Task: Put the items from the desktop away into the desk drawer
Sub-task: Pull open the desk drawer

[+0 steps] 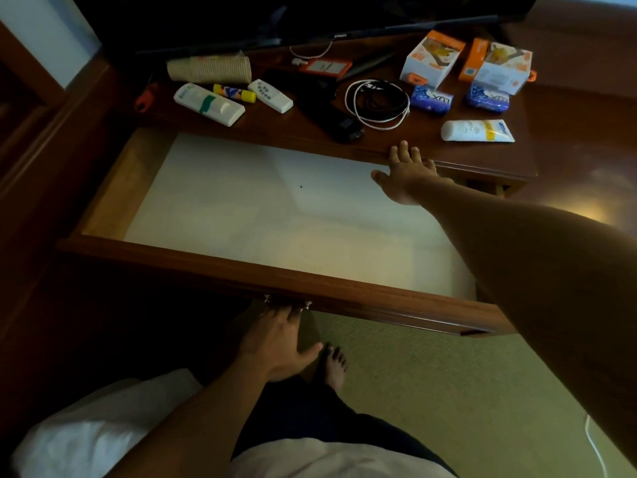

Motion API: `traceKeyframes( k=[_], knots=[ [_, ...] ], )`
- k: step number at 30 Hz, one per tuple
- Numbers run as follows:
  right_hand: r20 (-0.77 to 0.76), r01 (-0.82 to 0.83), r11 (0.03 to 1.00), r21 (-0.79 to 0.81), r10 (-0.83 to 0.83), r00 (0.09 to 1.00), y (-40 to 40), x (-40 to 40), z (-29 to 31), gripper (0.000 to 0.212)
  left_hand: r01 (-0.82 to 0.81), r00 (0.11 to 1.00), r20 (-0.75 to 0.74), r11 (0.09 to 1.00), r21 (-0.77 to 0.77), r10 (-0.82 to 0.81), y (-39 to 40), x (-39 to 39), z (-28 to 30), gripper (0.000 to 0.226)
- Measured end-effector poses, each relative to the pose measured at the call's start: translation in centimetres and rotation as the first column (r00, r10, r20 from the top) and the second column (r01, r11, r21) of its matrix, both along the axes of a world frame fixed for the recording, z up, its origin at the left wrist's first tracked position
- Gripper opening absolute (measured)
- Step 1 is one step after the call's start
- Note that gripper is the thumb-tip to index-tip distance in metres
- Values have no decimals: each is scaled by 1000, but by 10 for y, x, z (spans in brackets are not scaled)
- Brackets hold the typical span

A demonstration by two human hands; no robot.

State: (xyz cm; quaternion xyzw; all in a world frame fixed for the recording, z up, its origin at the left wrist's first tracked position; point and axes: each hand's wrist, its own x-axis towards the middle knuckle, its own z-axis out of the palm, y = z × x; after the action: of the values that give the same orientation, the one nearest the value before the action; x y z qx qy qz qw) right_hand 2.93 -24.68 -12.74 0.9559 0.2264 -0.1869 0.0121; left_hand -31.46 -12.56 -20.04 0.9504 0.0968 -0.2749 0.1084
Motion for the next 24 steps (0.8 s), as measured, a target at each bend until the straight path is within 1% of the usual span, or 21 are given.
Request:
traceKeyframes(
  k=[10,24],
  knots=[
    [-1,-12,1000,-19,12,1000,0,-1,1,81,-9,1000,20,1000,-7,9,-6,-13,6,89],
    [-7,-3,1000,-9,3,1000,-4,-3,2,81,1,1000,-13,1000,15,-1,-12,-24,6,88]
  ],
)
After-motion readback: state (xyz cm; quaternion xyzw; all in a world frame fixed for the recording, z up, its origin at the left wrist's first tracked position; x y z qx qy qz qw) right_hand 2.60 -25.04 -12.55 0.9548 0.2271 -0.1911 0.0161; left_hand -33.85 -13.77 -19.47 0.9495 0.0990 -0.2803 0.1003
